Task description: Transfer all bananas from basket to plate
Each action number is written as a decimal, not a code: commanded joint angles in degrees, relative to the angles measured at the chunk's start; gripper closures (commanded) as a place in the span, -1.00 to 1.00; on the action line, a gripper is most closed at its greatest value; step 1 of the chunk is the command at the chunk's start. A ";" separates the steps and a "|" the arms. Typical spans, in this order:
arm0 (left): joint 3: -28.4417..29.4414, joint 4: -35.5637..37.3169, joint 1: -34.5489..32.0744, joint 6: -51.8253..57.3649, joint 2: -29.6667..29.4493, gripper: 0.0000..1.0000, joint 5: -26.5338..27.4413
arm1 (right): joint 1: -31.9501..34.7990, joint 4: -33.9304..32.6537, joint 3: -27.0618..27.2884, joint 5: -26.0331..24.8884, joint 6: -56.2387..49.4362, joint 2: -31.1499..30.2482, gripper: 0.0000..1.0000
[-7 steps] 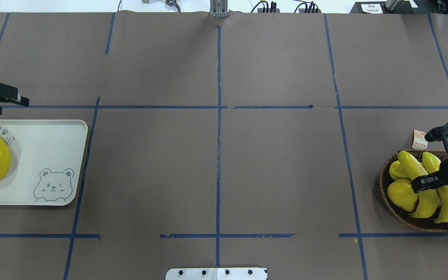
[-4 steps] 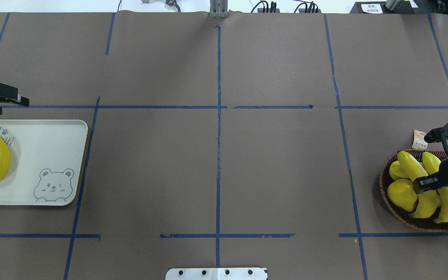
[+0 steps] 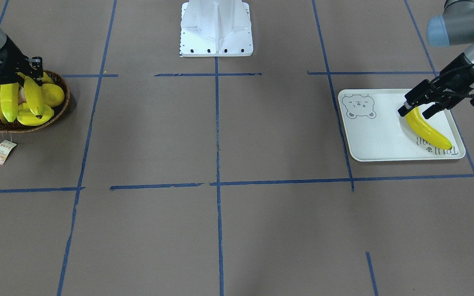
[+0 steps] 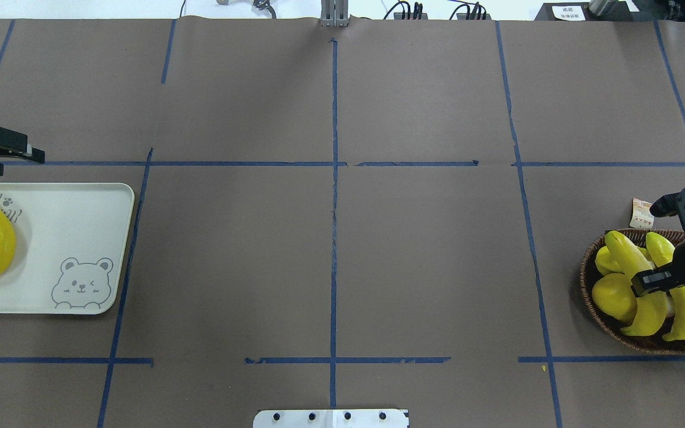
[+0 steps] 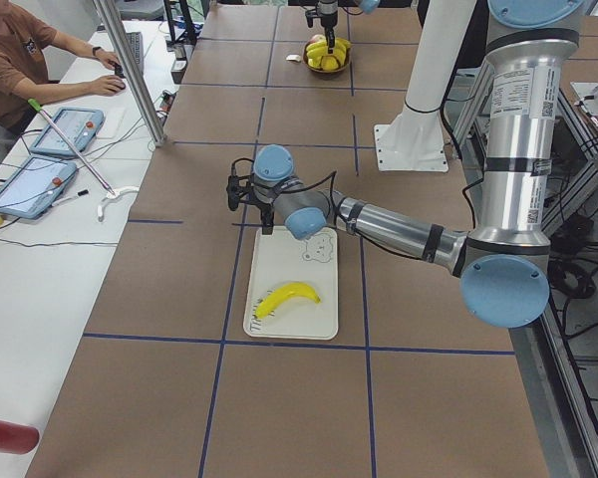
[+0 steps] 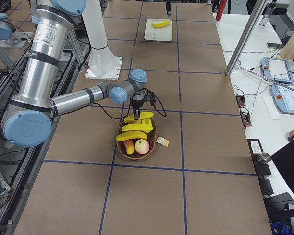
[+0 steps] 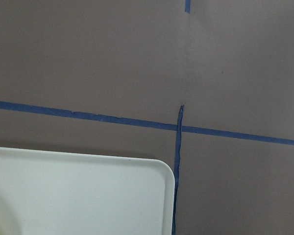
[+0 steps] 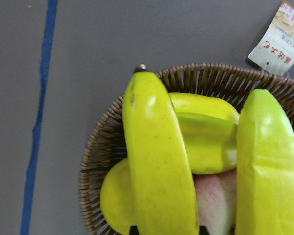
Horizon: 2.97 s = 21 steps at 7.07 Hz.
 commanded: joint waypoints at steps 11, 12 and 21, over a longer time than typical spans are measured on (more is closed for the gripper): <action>-0.26 -9.68 16.76 -40.45 -23.92 -0.98 7.51 | -9.75 -0.23 -1.06 0.08 31.87 40.50 0.97; -0.26 -12.76 19.83 -44.35 -25.15 -0.98 11.73 | -12.48 -0.23 -1.24 -4.06 34.25 42.44 0.97; 0.00 -13.41 33.31 -46.32 -32.55 -0.77 19.42 | -17.69 0.57 -1.50 -9.38 36.39 46.50 0.96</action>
